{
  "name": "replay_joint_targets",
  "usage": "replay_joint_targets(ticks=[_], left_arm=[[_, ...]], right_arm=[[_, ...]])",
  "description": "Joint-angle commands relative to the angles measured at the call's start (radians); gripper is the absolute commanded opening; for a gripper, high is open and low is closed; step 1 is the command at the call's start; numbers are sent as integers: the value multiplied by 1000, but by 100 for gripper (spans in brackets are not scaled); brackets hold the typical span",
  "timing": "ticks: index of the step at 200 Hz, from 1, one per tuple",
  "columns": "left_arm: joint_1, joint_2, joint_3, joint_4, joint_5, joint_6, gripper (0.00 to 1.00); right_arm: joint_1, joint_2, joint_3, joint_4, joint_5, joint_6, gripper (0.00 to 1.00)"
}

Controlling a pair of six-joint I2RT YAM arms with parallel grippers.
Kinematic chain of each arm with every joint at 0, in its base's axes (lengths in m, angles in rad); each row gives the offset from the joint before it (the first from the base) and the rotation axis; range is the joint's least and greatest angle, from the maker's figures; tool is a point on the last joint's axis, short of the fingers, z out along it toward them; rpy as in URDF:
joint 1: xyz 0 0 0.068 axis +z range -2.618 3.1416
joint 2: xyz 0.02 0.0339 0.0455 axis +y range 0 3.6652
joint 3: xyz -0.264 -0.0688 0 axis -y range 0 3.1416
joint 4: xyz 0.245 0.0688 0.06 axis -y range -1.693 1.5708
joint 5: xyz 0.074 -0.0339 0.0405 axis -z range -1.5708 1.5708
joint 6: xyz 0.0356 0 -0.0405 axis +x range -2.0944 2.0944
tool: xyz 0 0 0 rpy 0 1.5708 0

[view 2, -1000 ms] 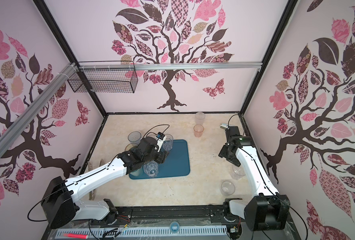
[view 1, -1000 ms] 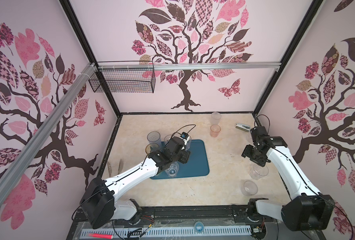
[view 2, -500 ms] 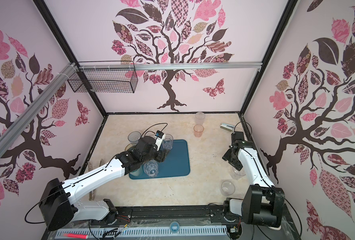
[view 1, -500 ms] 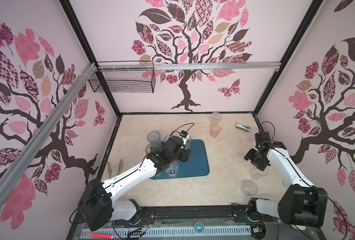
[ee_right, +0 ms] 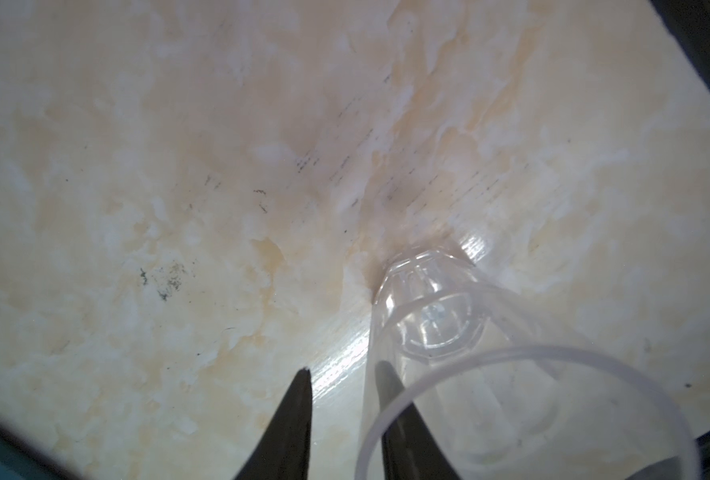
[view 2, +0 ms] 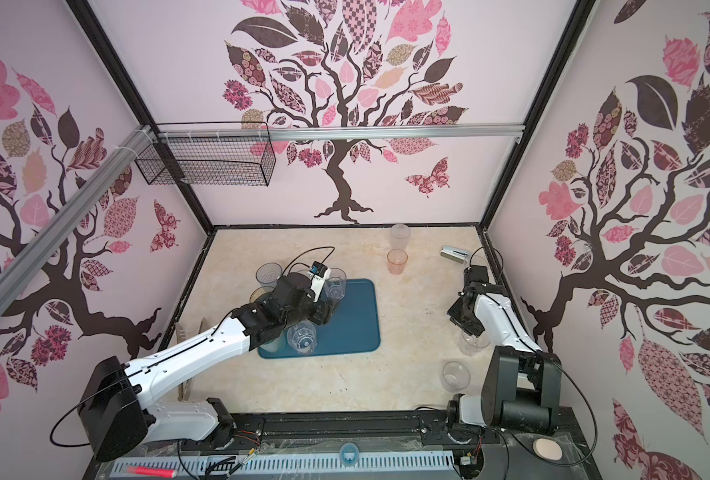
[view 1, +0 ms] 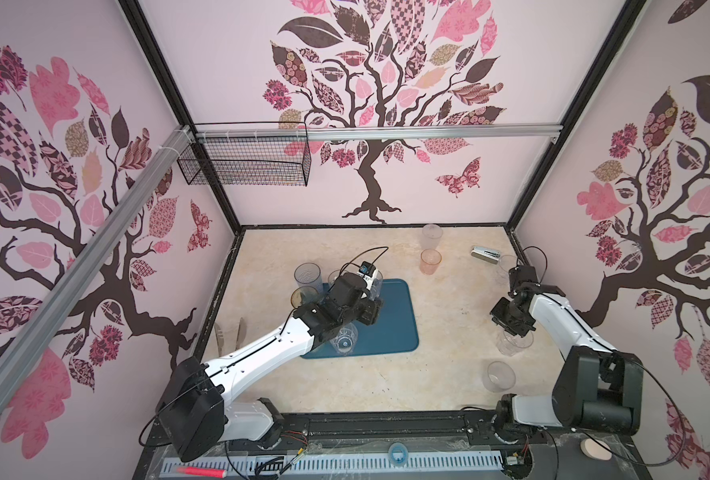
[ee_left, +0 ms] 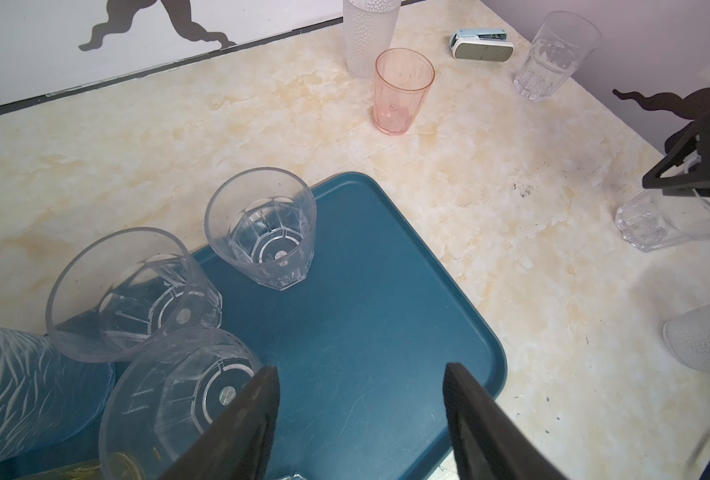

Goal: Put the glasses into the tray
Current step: 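Grasp a clear cup beside the tray with the right gripper, then carry the clear cup over the tray and lower it with the right gripper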

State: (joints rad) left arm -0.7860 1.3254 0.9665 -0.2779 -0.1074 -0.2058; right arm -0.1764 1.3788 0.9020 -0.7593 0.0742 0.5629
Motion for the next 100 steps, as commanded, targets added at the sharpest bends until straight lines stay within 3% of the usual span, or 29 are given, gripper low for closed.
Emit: replay_joint_targets(ticks=[1, 29, 57, 100], left_arm=[[-2, -6, -27, 14, 0, -1, 67], [-1, -6, -28, 10, -6, 3, 67], [-1, -11, -23, 7, -13, 7, 67], [0, -71, -6, -24, -89, 49, 67]], right_arm=[[-5, 38, 2, 28, -9, -12, 22], [4, 43, 39, 4, -32, -40, 9], [48, 11, 86, -29, -44, -48, 3], [314, 3, 268, -139, 46, -33, 1]])
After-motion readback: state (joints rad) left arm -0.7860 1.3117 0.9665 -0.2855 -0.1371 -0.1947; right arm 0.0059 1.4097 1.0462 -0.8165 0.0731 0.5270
